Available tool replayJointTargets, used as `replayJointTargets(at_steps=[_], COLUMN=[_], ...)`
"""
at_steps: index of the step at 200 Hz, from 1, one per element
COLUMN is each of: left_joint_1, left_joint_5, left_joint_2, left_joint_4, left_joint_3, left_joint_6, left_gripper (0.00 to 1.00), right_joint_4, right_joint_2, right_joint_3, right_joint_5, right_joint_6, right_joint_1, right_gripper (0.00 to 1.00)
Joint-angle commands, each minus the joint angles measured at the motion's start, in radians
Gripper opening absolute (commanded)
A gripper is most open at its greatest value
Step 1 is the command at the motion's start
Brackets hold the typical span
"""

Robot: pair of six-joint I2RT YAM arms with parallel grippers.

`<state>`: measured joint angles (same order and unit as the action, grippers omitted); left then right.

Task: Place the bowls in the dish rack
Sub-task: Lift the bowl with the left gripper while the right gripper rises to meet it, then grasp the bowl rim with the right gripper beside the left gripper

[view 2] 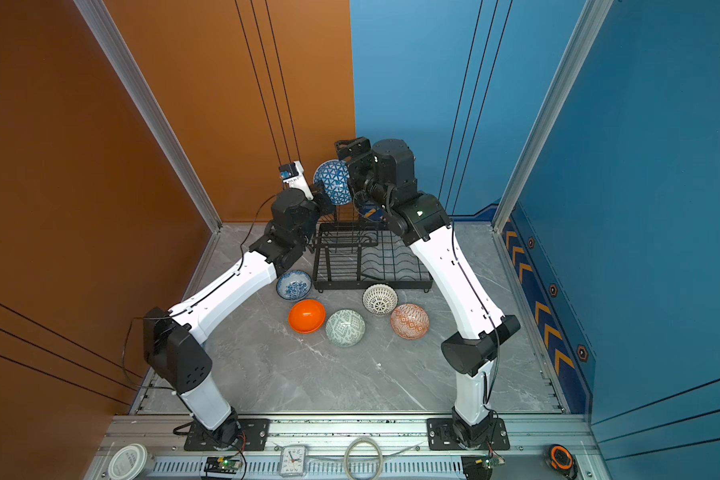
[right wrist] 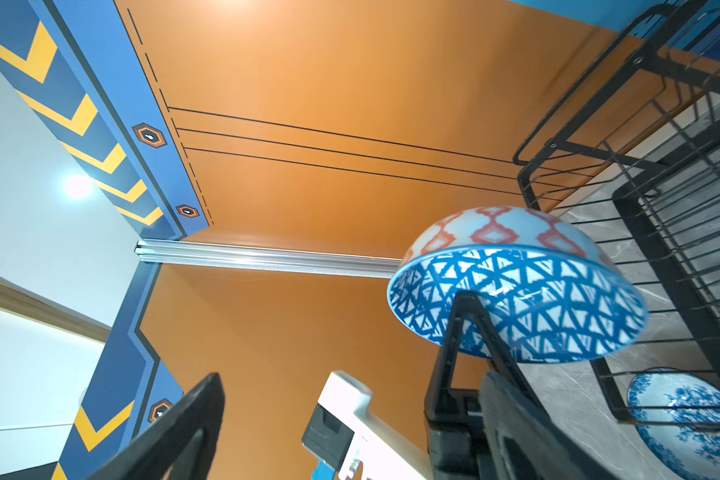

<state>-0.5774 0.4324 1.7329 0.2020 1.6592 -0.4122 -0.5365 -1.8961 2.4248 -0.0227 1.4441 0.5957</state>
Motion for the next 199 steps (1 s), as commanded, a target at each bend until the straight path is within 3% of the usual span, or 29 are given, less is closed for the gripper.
replayJointTargets(at_steps=[1,66,144,199], left_joint_1=[-0.027,-0.076,-0.082,-0.083], left_joint_5=[0.038,0.081,0.121,0.111], left_joint_2=[-0.02,-0.048,-0.058,-0.047], left_joint_4=[0.094,0.136,0.173,0.192], left_joint_3=[-0.004,-0.053,-0.079,-0.068], left_joint_6=[0.042,0.102,0.135,0.165], left_gripper=[0.0,0.0,0.0,0.0], right_joint_4=[0.066,0.072,0.072,0.099], right_joint_2=[-0.003,-0.036,-0.011,-0.028], right_joint_3=[-0.028,-0.031,-0.148,-0.161], right_joint_5=[0.014,0.03,0.038,0.019], right_joint_6=[0.078,0.156,0.205,0.227], right_joint_1=[0.001,-0.025,-0.045,-0.074], right_gripper=[0.92,0.75,0.69,0.55])
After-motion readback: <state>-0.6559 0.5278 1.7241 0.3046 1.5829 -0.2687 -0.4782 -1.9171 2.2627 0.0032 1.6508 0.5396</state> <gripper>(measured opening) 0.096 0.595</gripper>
